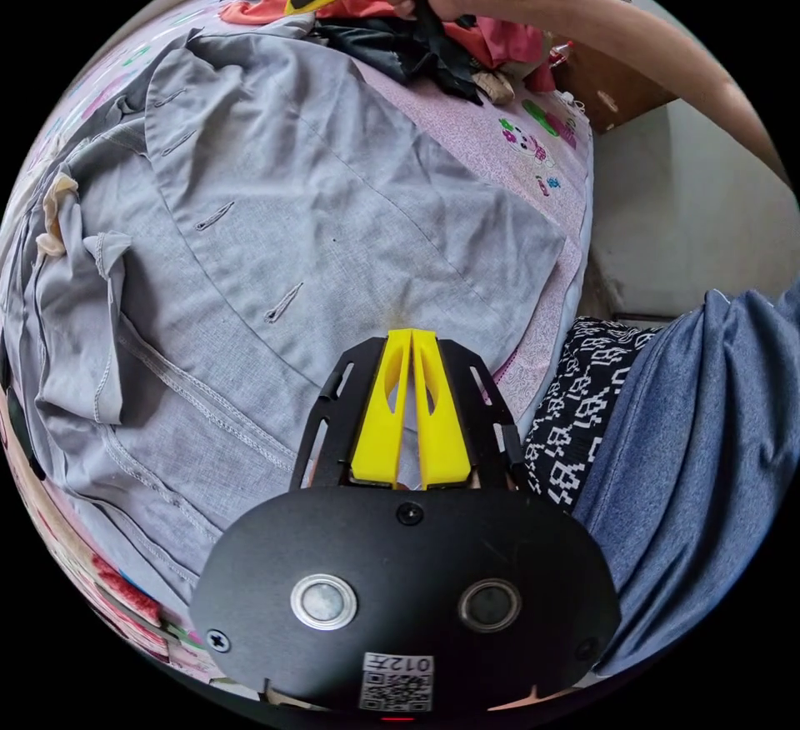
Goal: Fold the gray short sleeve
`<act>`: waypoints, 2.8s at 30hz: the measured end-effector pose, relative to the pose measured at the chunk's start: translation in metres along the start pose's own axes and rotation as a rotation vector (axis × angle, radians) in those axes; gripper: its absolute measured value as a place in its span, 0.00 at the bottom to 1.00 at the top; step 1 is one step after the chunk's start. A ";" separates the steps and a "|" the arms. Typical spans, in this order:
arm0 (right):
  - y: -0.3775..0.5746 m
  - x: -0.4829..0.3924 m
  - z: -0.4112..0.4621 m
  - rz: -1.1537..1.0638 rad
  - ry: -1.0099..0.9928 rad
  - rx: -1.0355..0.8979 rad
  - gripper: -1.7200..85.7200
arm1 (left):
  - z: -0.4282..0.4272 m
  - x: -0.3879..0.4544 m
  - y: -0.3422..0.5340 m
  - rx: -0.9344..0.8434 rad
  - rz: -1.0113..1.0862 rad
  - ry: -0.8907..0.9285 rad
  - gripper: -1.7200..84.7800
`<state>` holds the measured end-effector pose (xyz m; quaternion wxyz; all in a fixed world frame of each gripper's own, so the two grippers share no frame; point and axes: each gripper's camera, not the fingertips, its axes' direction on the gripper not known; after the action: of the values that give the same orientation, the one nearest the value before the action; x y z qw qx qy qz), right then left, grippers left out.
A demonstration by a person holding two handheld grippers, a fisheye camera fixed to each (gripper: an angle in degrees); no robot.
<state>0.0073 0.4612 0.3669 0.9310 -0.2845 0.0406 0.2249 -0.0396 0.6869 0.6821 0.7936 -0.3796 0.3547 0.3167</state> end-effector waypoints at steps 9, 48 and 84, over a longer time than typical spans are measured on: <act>-0.037 -0.008 0.107 -0.152 0.164 -0.178 0.03 | -0.001 0.005 0.014 -0.046 -0.029 -0.082 0.02; -0.155 -0.510 0.285 -0.630 -0.035 0.046 0.08 | -0.127 -0.131 0.444 0.421 -1.116 -0.260 0.11; -0.210 -0.866 0.489 -1.596 -0.052 -0.569 0.03 | -0.098 -0.059 0.507 0.485 -1.076 -0.235 0.02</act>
<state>-0.7010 0.2322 1.0589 0.7043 -0.4462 -0.2519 -0.4914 -0.4955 0.8515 0.4931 0.9403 -0.2763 0.0849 -0.1796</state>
